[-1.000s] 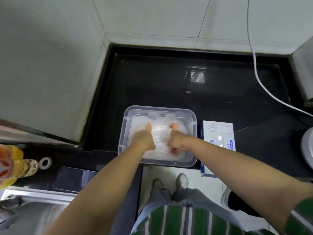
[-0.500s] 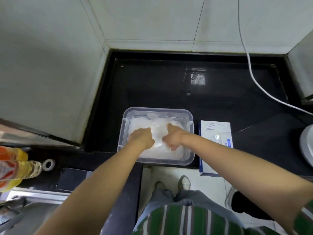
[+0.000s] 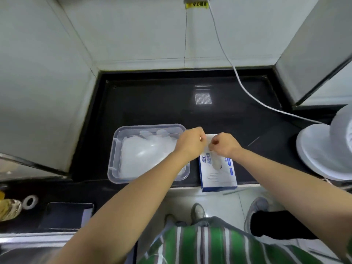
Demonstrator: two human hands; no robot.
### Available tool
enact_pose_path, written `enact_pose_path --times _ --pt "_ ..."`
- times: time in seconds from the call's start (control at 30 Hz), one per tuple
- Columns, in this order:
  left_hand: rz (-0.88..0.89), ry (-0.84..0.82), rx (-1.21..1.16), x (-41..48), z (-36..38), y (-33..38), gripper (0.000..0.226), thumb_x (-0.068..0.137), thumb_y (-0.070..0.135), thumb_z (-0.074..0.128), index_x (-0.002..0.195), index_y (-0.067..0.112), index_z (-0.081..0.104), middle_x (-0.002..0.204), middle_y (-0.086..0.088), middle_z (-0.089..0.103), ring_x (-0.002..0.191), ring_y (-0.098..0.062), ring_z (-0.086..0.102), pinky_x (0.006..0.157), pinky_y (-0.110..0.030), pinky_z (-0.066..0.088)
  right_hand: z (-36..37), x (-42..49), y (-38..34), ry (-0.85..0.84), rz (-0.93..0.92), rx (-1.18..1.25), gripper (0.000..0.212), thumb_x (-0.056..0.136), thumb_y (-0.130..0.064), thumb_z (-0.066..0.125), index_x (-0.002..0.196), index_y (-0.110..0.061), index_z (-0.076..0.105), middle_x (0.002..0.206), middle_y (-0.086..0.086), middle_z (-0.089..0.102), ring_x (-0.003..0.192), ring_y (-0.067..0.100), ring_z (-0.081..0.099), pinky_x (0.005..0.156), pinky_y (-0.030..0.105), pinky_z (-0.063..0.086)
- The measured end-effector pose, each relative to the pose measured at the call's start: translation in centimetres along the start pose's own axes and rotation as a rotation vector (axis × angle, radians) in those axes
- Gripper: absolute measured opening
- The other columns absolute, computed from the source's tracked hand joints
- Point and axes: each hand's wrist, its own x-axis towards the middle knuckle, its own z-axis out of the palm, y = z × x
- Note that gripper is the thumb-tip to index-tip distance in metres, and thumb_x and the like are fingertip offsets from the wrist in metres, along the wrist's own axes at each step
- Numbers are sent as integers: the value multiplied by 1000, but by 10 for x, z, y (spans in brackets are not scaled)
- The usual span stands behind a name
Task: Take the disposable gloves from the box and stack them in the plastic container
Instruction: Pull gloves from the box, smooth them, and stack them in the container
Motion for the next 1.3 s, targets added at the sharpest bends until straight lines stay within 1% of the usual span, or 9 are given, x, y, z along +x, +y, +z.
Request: enact_pose_path --times 0.07,0.17,0.37,0.57,0.73,0.87,1.07,1.2,1.3 --pt "-30 -103 9 1 18 8 20 97 13 46 110 10 59 104 -10 67 98 -32 62 77 -36 49 9 -6 12 -17 33 -118 15 82 -20 67 96 -16 71 94 3 71 82 23 67 73 31 56" --pt "-119 -268 60 4 49 8 39 98 10 49 135 5 39 121 -17 59 105 -33 60 72 -33 45 26 -10 24 -25 -17 -263 25 86 -18 54 109 -17 62 111 8 60 85 27 64 79 38 56" --pt "-228 -344 -24 4 84 -7 50 91 4 51 135 4 27 123 -16 53 102 -36 60 79 -43 52 42 -9 34 70 -36 -315 19 93 -15 45 107 -17 58 101 6 44 72 29 57 69 31 49" --pt "-253 -426 -17 12 85 -11 60 88 0 59 136 6 23 114 -14 53 95 -29 62 70 -37 53 34 -4 38 68 -9 -59 16 87 -9 56 84 -12 72 97 5 63 76 22 63 63 26 49" --pt "-236 -510 82 19 82 -9 71 88 3 65 140 5 17 105 -7 46 73 -14 52 49 -20 38 22 1 34 52 -1 452 21 95 -12 50 74 -8 56 77 4 54 74 17 50 63 23 43" --pt "-264 -526 73 22 81 -8 73 91 5 63 143 8 11 116 -10 51 88 -17 56 63 -22 47 0 7 23 175 8 828 17 95 -23 50 83 -12 50 82 2 53 80 17 49 73 31 43" --pt "-289 -514 31 24 82 -8 73 94 6 59 146 6 8 108 -10 54 92 -18 60 54 -21 43 -9 8 27 -119 67 588 29 84 -18 72 108 -6 62 103 11 68 95 27 69 86 41 58" --pt "-345 -492 -105 23 78 -8 61 97 7 52 147 12 16 129 -12 52 109 -25 62 68 -26 52 -22 5 21 43 -6 825 16 85 -16 67 98 -8 67 89 9 70 82 22 69 69 33 56" --pt "-341 -502 -124 23 75 -5 48 98 9 49 141 11 29 124 -11 55 103 -22 63 71 -29 56 -43 8 11 152 -97 1017 20 88 -15 64 106 -6 66 87 4 69 78 14 67 67 27 52"
